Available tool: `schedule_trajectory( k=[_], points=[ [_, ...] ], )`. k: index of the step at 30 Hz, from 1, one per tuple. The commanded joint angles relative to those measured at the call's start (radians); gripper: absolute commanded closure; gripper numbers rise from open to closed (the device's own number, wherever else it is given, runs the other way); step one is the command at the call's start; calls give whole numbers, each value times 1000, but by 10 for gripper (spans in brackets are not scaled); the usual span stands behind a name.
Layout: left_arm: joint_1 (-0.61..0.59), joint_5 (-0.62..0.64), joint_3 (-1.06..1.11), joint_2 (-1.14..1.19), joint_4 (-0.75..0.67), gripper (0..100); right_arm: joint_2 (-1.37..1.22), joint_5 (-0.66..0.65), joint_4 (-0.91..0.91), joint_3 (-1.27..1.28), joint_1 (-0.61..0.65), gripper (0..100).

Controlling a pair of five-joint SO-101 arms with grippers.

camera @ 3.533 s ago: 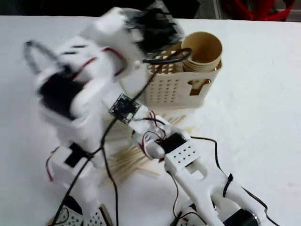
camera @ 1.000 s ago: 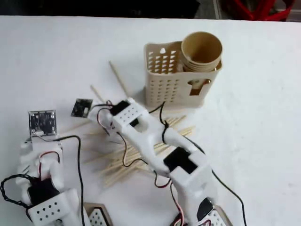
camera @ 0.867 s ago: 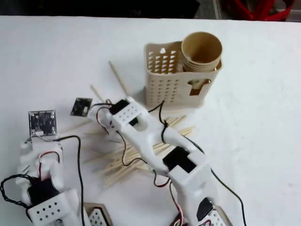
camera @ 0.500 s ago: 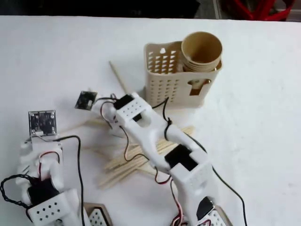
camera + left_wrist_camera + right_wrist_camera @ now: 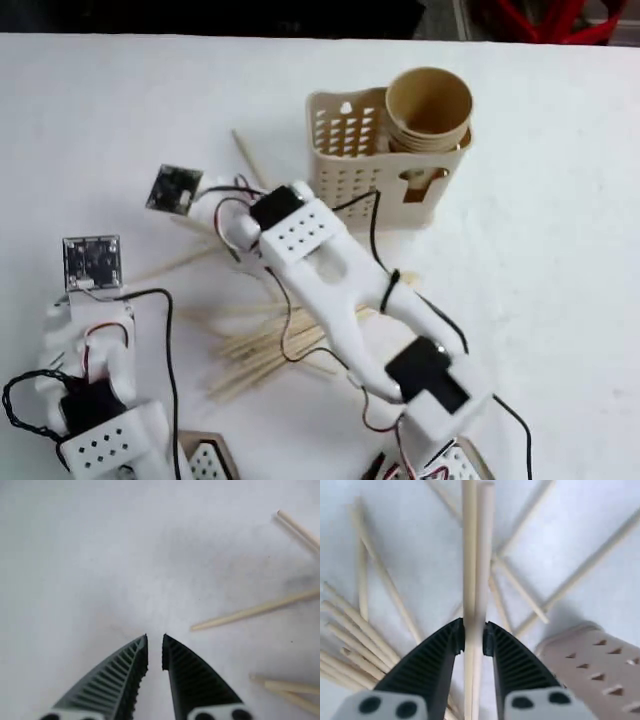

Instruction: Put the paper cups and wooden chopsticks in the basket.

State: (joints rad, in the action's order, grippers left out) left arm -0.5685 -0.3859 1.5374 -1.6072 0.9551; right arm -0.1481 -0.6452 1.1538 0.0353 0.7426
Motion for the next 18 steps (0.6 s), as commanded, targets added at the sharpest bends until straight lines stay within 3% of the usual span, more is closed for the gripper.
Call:
schedule_trajectory(
  k=[1,12,18],
  points=[
    [-8,8,-6,-13,-6,928,128,5,2,-18,-22,981],
    [-8,6,-5,-13,-6,928,366,232,2,-195,-114,981],
    [-8,-8,-3,-13,-6,928,407,258,1,-387,-150,981]
  ],
)
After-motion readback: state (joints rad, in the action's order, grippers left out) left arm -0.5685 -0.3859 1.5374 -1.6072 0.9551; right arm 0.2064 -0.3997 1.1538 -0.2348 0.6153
